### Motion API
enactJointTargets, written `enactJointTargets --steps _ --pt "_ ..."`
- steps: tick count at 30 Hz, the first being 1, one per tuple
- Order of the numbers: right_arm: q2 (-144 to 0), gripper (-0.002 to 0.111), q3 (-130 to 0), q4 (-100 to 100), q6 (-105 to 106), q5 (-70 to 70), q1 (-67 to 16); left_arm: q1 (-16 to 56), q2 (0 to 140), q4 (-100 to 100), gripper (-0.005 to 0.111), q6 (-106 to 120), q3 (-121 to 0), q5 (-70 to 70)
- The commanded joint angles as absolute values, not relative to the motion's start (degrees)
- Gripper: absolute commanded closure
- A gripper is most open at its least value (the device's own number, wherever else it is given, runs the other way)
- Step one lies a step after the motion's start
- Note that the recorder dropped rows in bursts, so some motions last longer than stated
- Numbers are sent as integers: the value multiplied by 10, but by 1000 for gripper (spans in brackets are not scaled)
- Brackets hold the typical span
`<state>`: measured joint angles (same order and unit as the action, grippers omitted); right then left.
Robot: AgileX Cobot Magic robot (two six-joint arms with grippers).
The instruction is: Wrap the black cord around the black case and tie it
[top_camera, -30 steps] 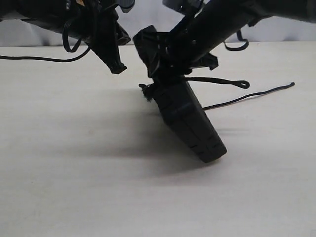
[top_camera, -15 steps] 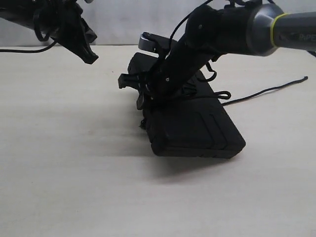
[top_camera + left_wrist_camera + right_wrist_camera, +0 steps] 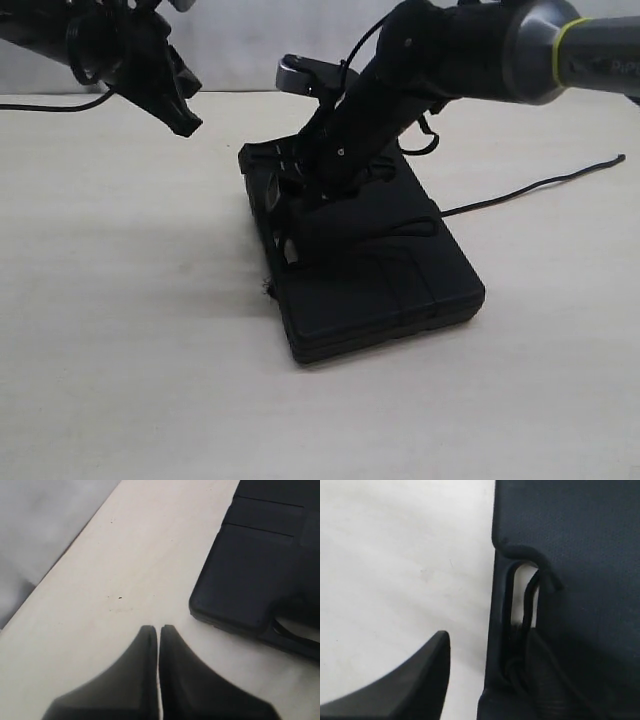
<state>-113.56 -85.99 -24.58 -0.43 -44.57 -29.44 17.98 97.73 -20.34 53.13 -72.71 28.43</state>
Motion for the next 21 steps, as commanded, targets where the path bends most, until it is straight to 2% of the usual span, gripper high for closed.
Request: enactJointTargets --steps 1,4,7,9,11,12,16,21 --pt "-1101 62 -899 -196 -25 -523 -279 180 979 -353 103 684 -727 334" --pt "-1066 62 -905 -83 -91 -577 -251 180 995 -556 103 920 -726 472" --pt "-1042 62 -891 -9 -116 -621 -221 192 1015 -630 98 1025 -726 553" --pt "-1015 62 -832 0 -119 -590 -151 242 1049 -608 72 1066 -726 551" --pt "-1008 62 -784 0 -126 -548 -96 280 1073 -606 57 1066 -726 514" --pt "-1008 62 -758 -11 -126 -526 -70 297 1082 -596 54 1066 -726 475" --pt "-1029 62 -689 -53 -72 -437 21 347 1112 -553 53 1067 -726 346" --pt "-1080 62 -684 -220 69 -424 72 363 1139 -549 53 1067 -727 319"
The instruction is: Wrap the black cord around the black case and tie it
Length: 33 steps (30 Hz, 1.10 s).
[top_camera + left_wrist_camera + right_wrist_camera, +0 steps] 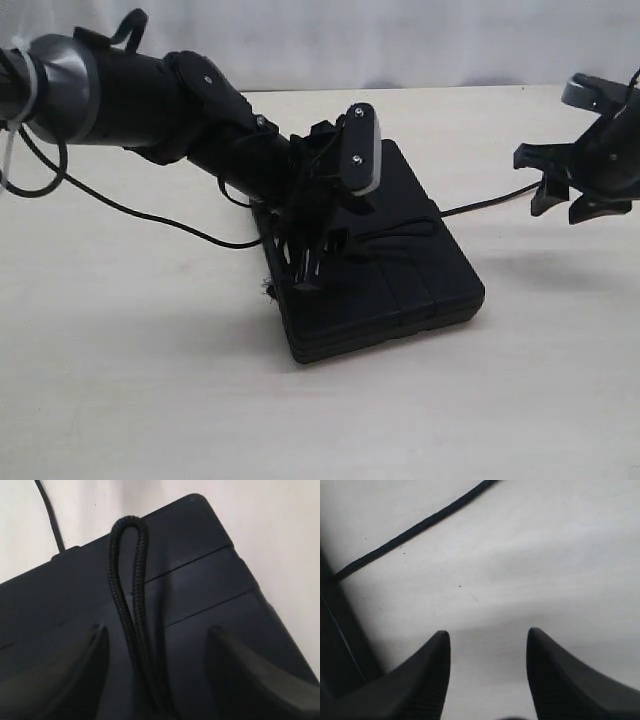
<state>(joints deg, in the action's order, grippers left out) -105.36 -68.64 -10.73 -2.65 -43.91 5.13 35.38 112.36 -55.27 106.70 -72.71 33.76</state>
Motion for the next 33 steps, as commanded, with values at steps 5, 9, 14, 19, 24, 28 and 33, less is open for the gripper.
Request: enactJointTargets --steps 5,9,14,19,24,28,33 --pt "-1100 62 -686 -353 187 -442 72 363 1164 -554 53 1066 -727 261" --pt "-1100 62 -686 -366 214 -453 71 363 1171 -582 81 1065 -727 246" --pt "-1101 62 -684 -364 255 -454 38 363 1153 -582 107 1065 -727 244" --pt "-1101 63 -684 -325 269 -440 -17 363 1113 -603 107 1064 -727 217" --pt "-1101 80 -683 -277 254 -436 -49 363 1098 -627 107 1069 -728 197" --pt "-1101 90 -683 -272 254 -432 -60 364 1103 -628 107 1071 -728 202" --pt "-1101 94 -683 -167 152 -394 -60 369 1103 -628 107 1080 -732 209"
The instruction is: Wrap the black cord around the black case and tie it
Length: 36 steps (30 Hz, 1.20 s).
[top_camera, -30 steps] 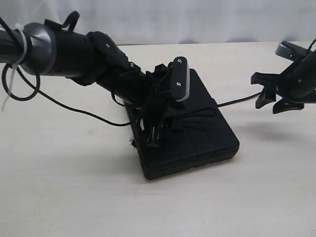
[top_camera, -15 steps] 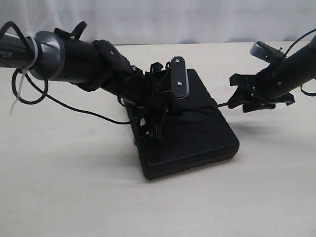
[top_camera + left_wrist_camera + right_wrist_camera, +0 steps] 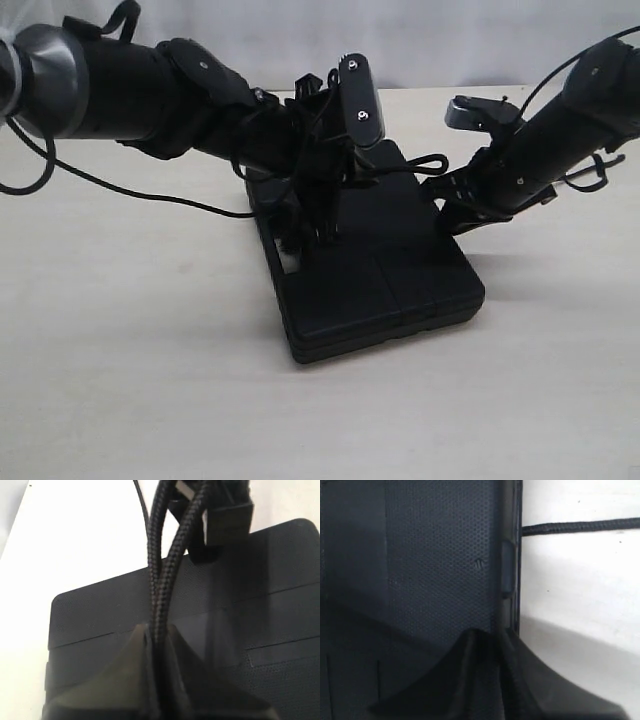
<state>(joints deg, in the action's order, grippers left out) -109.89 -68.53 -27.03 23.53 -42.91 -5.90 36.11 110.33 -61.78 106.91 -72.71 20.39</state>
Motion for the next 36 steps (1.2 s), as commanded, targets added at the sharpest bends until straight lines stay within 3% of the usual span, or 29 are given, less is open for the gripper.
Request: enactJointTargets --steps 1,15,24,36 --pt "-1101 94 -683 -145 129 -388 -60 370 1103 -628 107 1081 -736 211" --pt "-1101 94 -683 -94 57 -390 -61 380 1129 -671 105 1088 -761 239" --pt "-1101 94 -683 -87 57 -395 -59 380 1140 -666 51 1092 -761 222" --pt "-1095 94 -699 19 -50 -433 -7 380 1065 -639 48 1058 -761 253"
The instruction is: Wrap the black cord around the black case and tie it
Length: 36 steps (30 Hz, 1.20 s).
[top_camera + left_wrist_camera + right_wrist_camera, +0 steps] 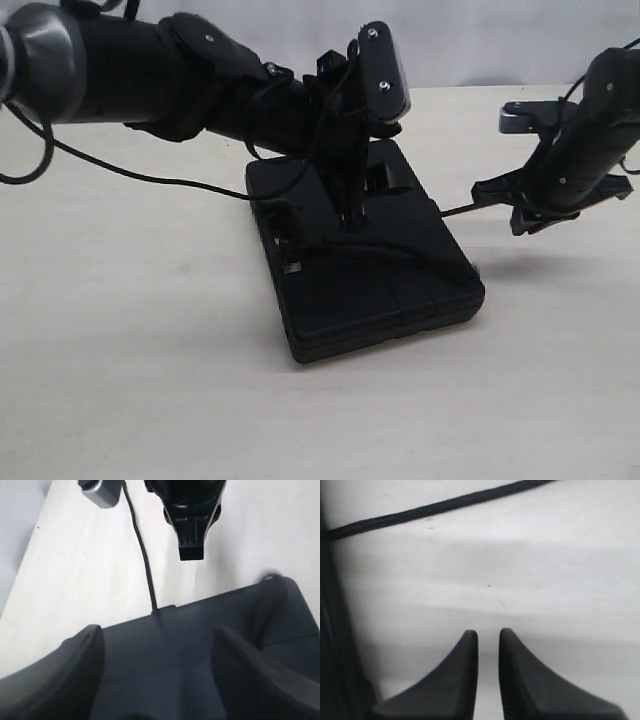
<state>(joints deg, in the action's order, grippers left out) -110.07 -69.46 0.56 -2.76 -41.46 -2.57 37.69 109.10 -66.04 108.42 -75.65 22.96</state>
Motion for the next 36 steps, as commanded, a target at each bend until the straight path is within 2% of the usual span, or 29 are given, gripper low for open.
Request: enactJointTargets --steps 1,5,10,14,17,28,33,36 --pt "-1095 94 -699 19 -50 -433 -7 380 1065 -636 48 1051 -761 258" --pt "-1095 94 -699 -35 -14 -431 -9 380 1065 -626 52 1015 -753 245" --pt "-1102 94 -689 -152 95 -435 -20 377 1065 -520 77 955 -726 202" --pt "-1117 94 -687 -162 99 -442 -47 353 1063 -388 97 804 -722 209" --pt "-1125 94 -684 -162 99 -442 -74 324 1063 -311 107 704 -722 223" --pt "-1127 94 -686 -172 98 -419 -173 236 1061 -281 107 655 -722 300" --pt "-1112 93 -700 -152 72 -428 -144 232 1061 -281 107 655 -722 314" --pt "-1086 86 -700 -94 0 -421 -103 233 1061 -281 107 658 -722 308"
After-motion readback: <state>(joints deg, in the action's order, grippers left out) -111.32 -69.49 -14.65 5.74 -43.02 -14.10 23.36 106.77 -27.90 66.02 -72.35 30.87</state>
